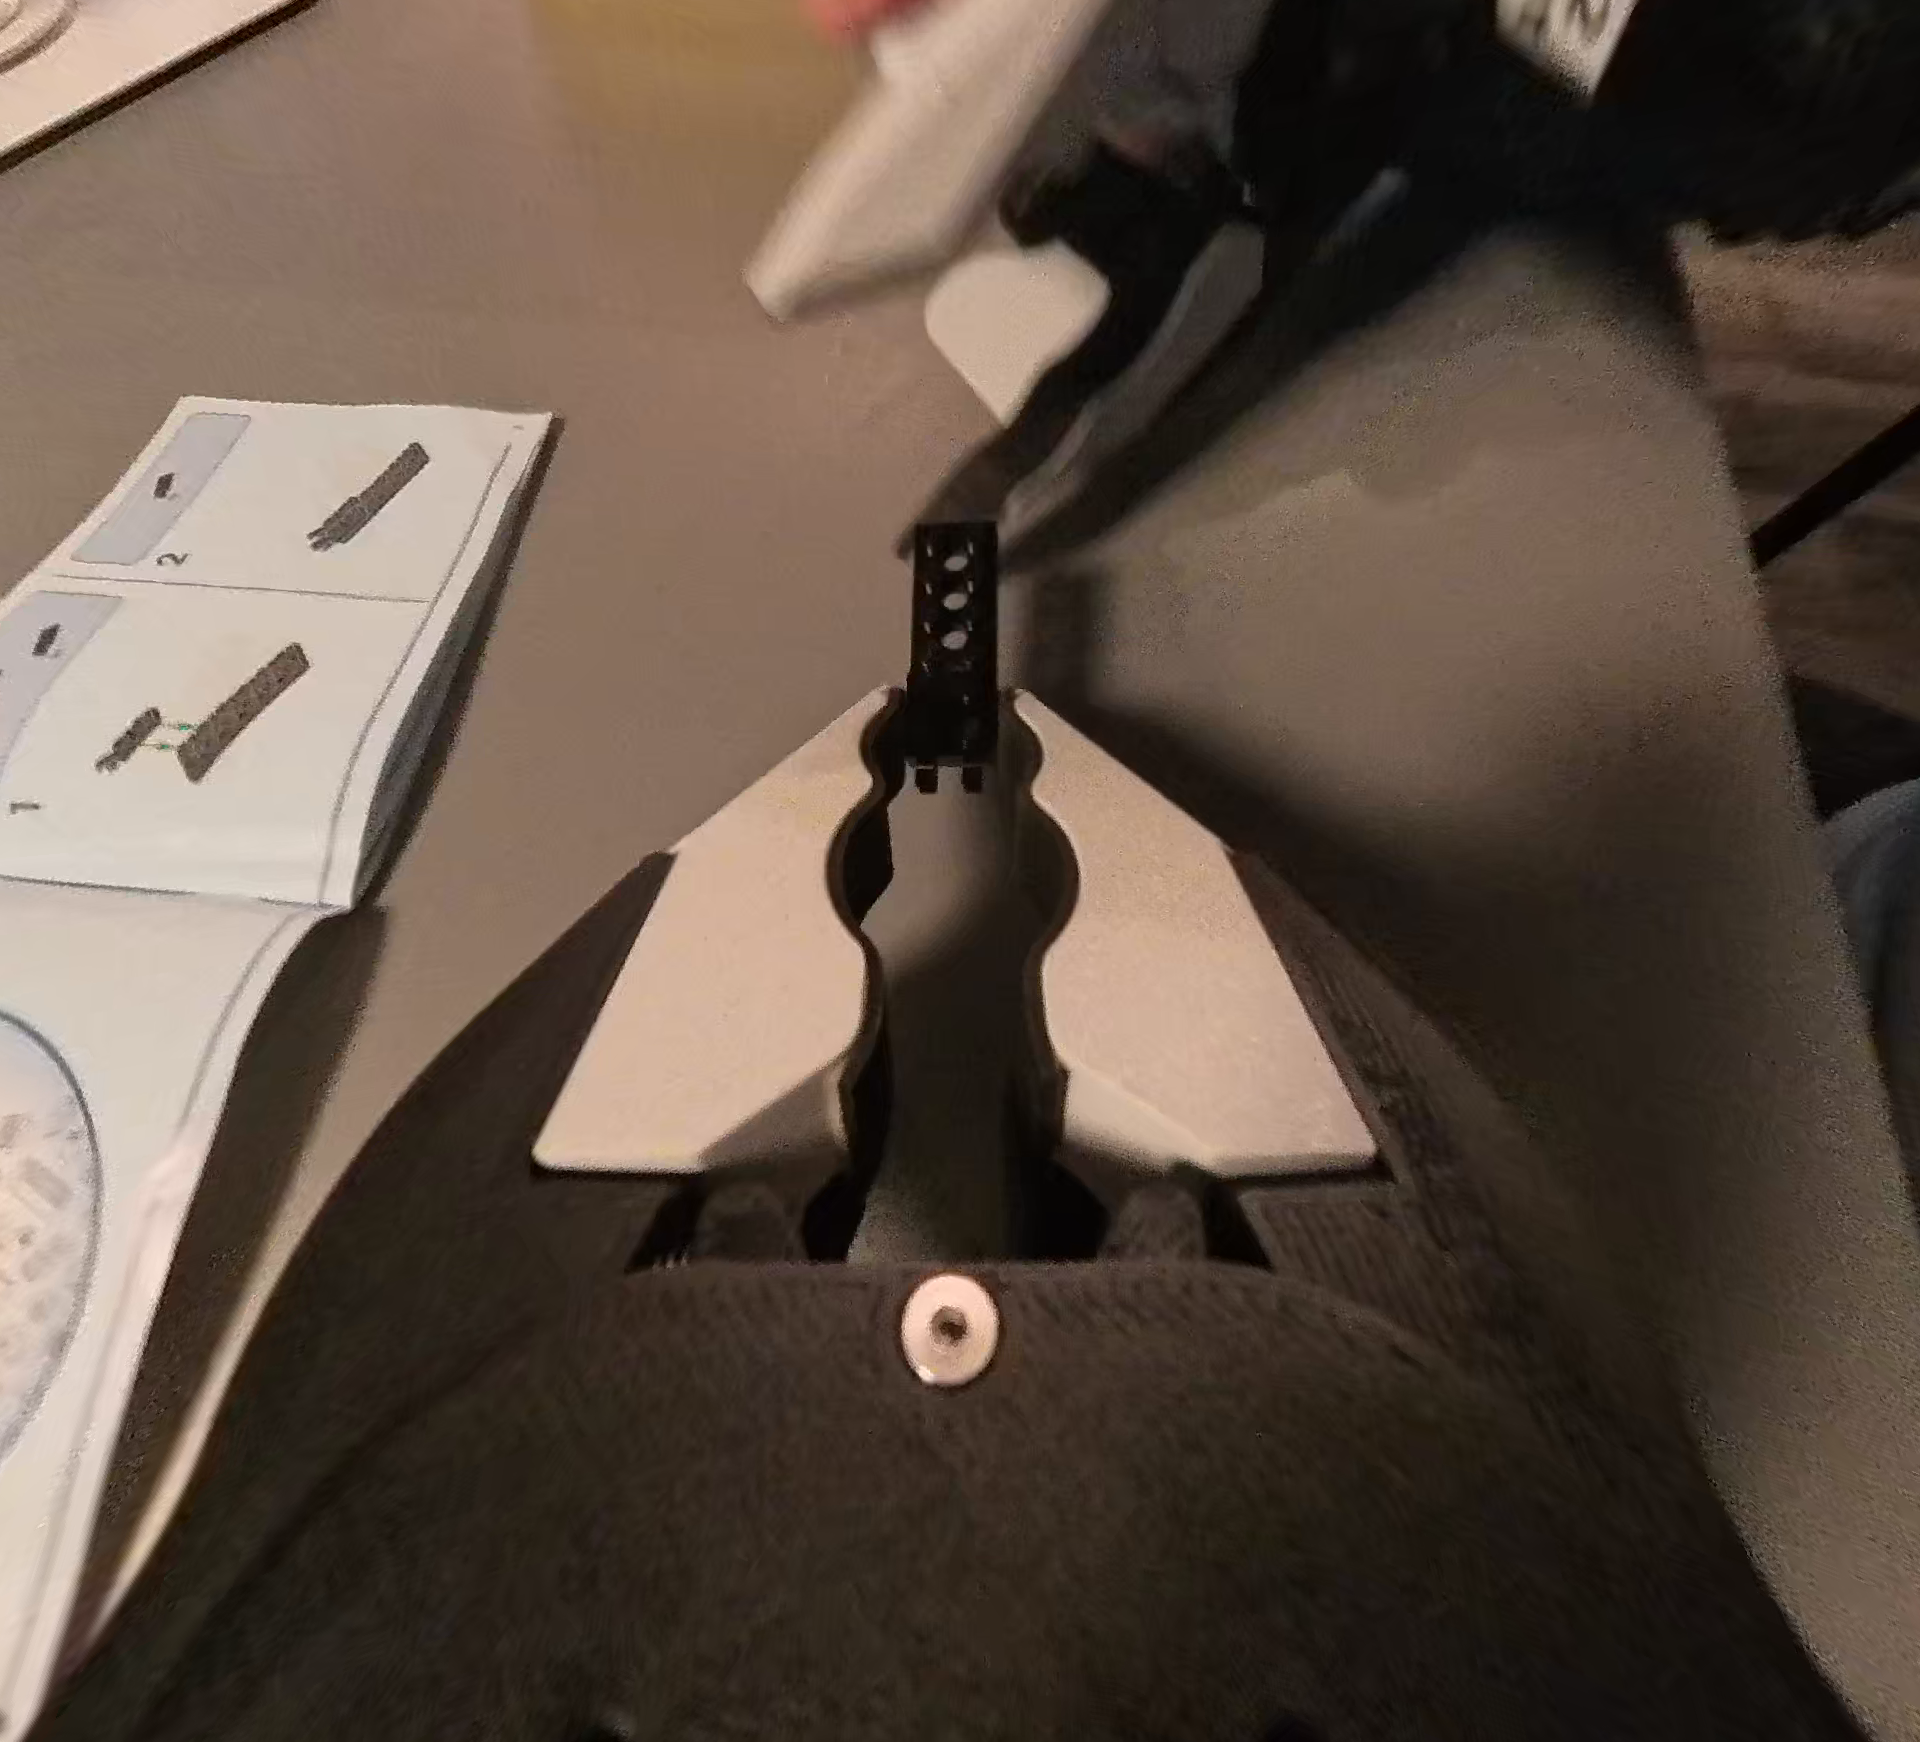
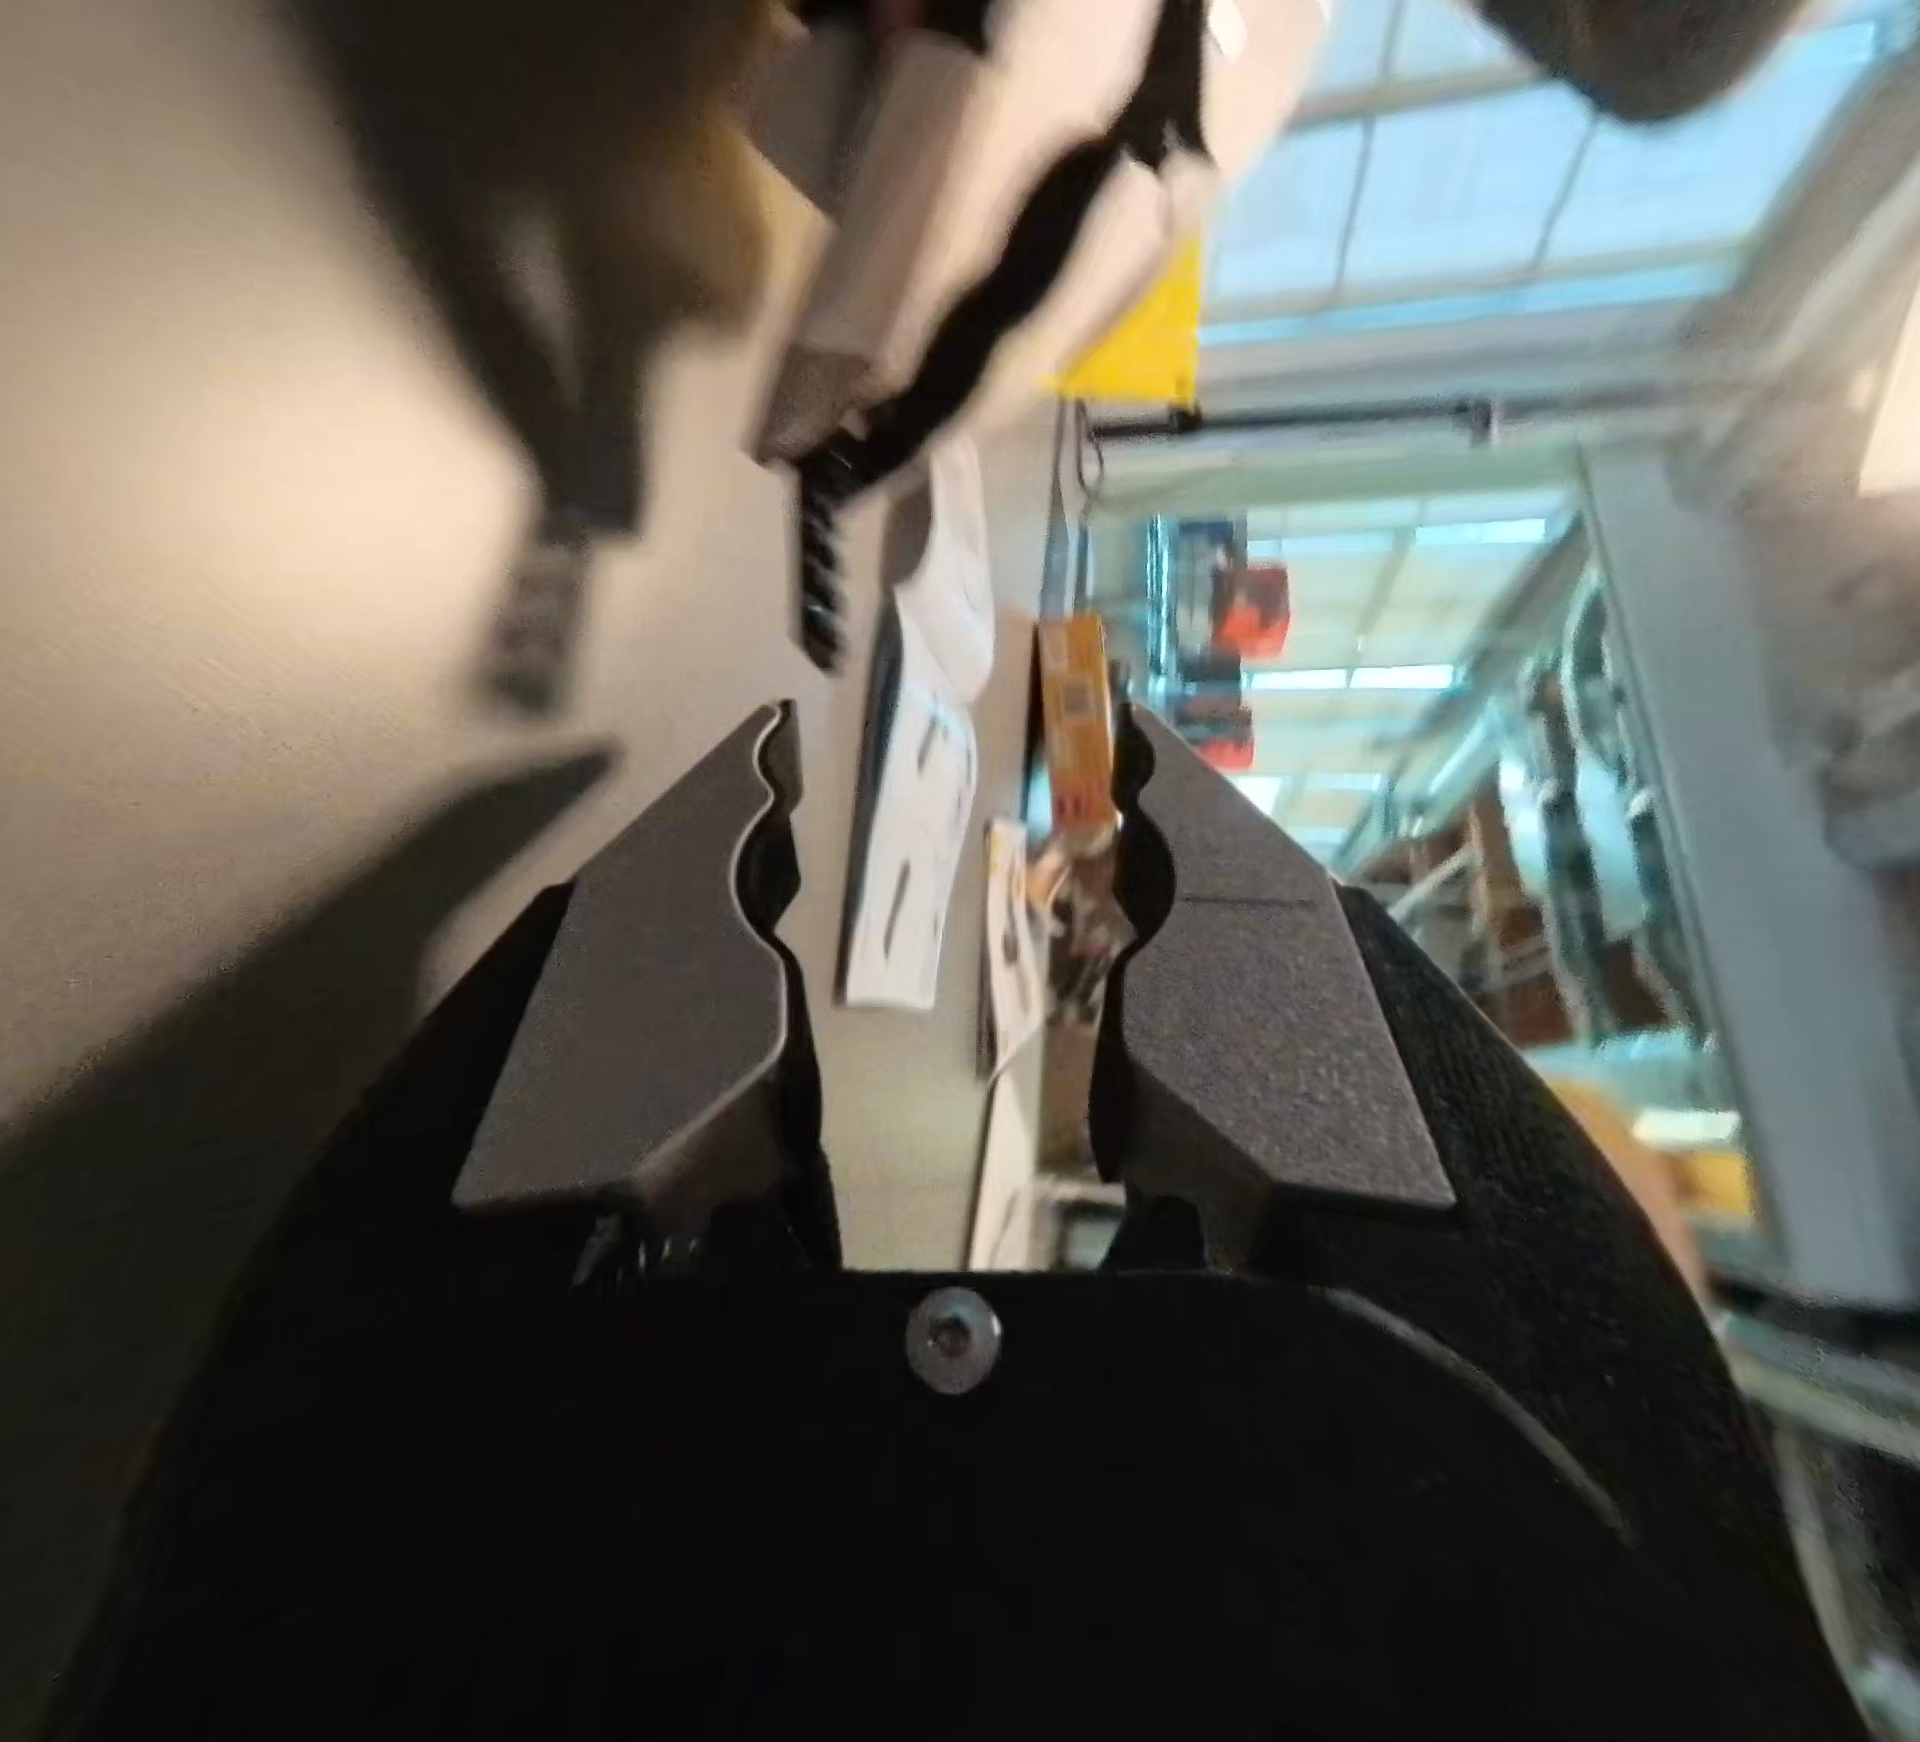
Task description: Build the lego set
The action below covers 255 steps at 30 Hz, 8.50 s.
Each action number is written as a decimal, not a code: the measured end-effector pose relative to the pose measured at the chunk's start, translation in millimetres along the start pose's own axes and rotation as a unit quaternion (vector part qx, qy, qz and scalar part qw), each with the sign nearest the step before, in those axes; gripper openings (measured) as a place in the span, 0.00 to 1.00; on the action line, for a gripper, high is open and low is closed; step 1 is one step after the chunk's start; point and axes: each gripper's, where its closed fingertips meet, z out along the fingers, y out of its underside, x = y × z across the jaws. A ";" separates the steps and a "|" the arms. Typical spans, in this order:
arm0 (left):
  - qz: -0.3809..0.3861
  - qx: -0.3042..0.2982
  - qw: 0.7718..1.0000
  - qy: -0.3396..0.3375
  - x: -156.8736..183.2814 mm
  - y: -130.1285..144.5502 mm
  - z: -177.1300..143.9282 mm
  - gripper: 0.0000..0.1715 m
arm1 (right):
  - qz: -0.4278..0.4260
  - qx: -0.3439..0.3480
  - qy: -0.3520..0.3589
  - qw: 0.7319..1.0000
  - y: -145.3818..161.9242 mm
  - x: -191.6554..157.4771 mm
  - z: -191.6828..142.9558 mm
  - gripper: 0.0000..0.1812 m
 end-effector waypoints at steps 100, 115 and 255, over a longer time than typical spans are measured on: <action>-0.122 -0.041 0.988 0.090 -124.3 -25.1 69.3 0.05 | 0.447 -0.047 -0.169 0.877 104.6 -15.9 40.3 0.13; -0.125 -0.041 0.987 0.091 -124.8 -25.3 69.0 0.05 | 0.452 -0.052 -0.173 0.874 106.2 -17.6 37.6 0.10; 0.103 0.304 0.935 -0.149 56.1 -72.5 -107.5 0.20 | 0.422 -0.132 0.330 0.834 102.6 78.3 -15.3 0.06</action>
